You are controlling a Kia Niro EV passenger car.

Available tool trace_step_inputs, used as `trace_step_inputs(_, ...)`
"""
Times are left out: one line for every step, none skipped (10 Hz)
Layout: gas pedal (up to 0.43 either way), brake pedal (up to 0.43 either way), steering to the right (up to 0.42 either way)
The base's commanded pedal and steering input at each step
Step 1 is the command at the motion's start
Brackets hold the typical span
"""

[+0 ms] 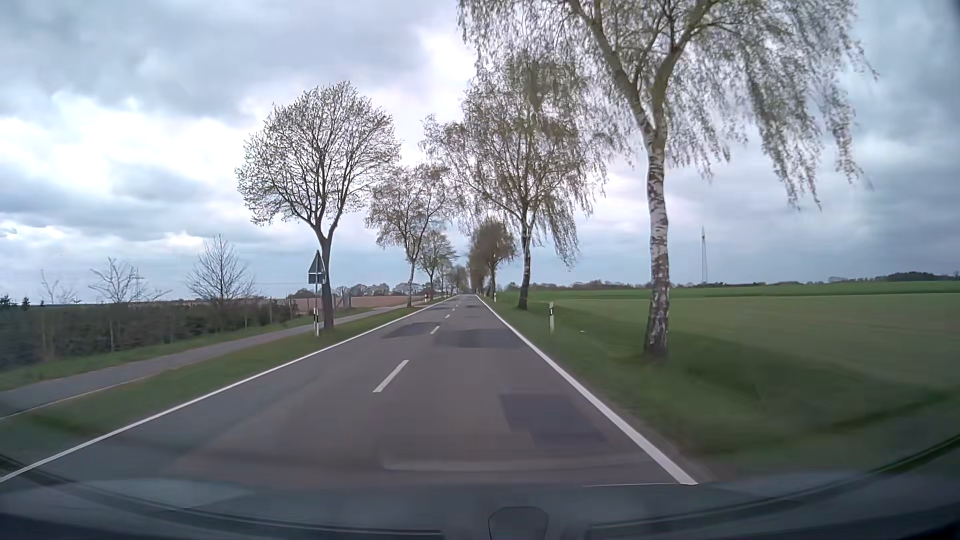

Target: Follow the waypoints while adhering to traffic rules and regulations

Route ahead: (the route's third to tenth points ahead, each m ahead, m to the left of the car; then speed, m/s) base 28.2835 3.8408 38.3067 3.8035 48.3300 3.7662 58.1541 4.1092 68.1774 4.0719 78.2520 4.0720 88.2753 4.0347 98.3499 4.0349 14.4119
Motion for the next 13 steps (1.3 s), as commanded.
trace_step_inputs(0.248,0.000,-0.002)
trace_step_inputs(0.248,0.000,-0.002)
trace_step_inputs(0.248,0.000,-0.001)
trace_step_inputs(0.248,0.000,-0.001)
trace_step_inputs(0.248,0.000,-0.001)
trace_step_inputs(0.248,0.000,-0.001)
trace_step_inputs(0.248,0.000,-0.001)
trace_step_inputs(0.248,0.000,-0.001)
trace_step_inputs(0.260,0.000,-0.001)
trace_step_inputs(0.260,0.000,-0.002)
trace_step_inputs(0.260,0.000,-0.002)
trace_step_inputs(0.260,0.000,-0.002)
trace_step_inputs(0.260,0.000,-0.002)
